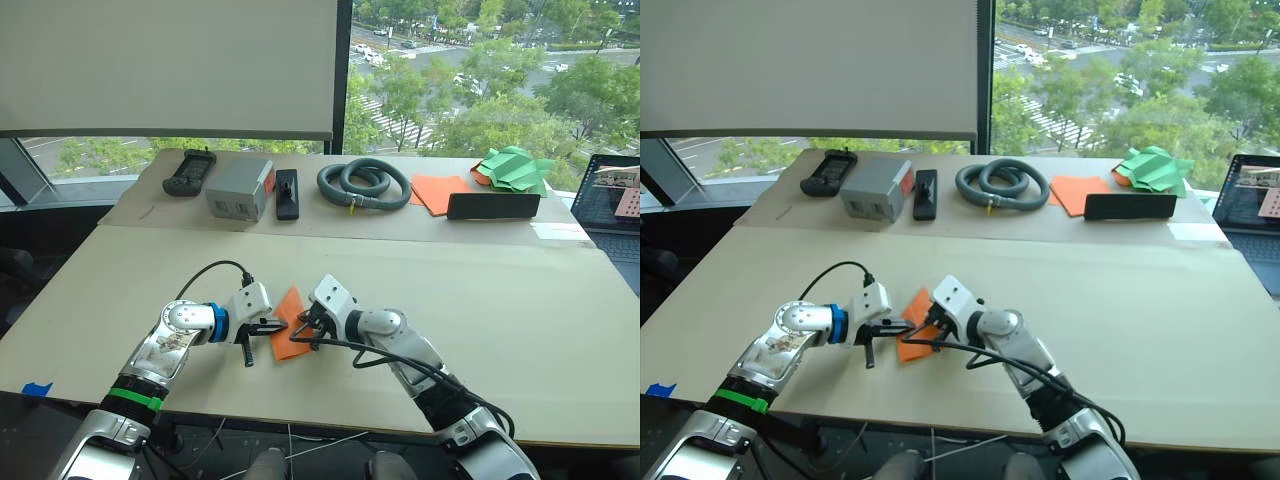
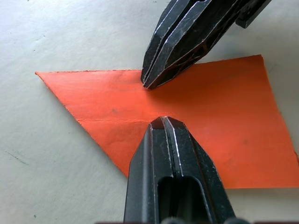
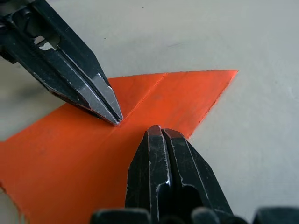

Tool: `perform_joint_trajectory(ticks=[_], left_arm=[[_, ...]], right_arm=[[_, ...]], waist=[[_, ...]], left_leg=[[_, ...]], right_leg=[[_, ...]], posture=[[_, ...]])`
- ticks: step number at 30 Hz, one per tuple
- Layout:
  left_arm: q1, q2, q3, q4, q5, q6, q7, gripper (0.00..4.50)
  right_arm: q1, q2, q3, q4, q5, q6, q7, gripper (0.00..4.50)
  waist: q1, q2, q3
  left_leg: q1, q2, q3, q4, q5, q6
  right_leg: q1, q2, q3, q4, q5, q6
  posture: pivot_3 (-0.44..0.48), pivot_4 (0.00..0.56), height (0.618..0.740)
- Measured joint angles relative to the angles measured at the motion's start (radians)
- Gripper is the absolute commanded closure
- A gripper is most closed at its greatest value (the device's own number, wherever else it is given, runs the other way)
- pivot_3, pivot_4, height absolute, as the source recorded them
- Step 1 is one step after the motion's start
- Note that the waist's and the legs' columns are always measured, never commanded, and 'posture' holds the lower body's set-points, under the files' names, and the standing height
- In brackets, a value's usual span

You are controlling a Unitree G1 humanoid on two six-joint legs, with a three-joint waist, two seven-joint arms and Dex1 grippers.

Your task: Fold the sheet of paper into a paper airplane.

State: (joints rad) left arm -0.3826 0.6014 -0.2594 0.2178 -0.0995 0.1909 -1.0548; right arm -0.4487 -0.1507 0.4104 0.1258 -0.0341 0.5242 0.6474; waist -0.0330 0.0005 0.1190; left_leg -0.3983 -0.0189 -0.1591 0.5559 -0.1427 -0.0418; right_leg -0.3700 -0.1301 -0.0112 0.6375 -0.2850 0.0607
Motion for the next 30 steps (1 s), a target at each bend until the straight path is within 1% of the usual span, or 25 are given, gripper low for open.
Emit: perform_joint_trajectory(ticks=[10,22,26,29,30], left_arm=[[0.002,0.0,-0.001,0.0,0.0,0.0,0.0,4.49],[0.004,0.0,-0.004,-0.003,0.0,-0.003,-0.005,4.49],[0.003,0.0,-0.007,-0.003,0.0,-0.01,-0.006,4.49],[0.001,0.0,0.004,-0.005,-0.002,-0.013,-0.008,4.49],[0.003,0.003,0.01,-0.008,-0.005,-0.013,-0.009,4.49]], right_arm=[[0.085,-0.064,0.006,-0.136,0.039,0.056,0.06,4.5],[0.197,-0.148,0.016,-0.33,0.089,0.149,0.073,4.5],[0.215,-0.17,0.016,-0.367,0.099,0.164,0.076,4.5],[0.239,-0.176,-0.006,-0.388,0.132,0.159,0.079,4.5],[0.251,-0.172,-0.032,-0.398,0.158,0.156,0.084,4.5]], waist=[[0.0,0.001,-0.002],[0.008,0.0,-0.003],[0.011,-0.001,-0.002],[0.013,-0.001,-0.002],[0.014,-0.003,-0.001]], left_leg=[[-0.001,0.0,0.0,0.0,0.0,0.0],[-0.002,0.0,0.001,0.0,-0.001,-0.002],[-0.002,0.0,0.002,0.0,-0.002,-0.002],[-0.004,0.001,0.002,0.0,-0.002,-0.003],[-0.005,0.001,0.001,0.0,-0.002,-0.003]], right_leg=[[0.002,0.0,0.0,-0.007,0.0,0.0],[0.001,-0.002,0.0,-0.009,0.0,0.001],[0.001,-0.002,-0.001,-0.011,-0.001,0.001],[0.0,-0.002,-0.001,-0.011,-0.001,0.001],[0.0,-0.002,-0.001,-0.011,0.0,0.001]], posture=[[0.0,0.15,0.702],[0.0,0.15,0.702],[0.0,0.15,0.702],[0.0,0.15,0.702],[0.0,0.15,0.702]])
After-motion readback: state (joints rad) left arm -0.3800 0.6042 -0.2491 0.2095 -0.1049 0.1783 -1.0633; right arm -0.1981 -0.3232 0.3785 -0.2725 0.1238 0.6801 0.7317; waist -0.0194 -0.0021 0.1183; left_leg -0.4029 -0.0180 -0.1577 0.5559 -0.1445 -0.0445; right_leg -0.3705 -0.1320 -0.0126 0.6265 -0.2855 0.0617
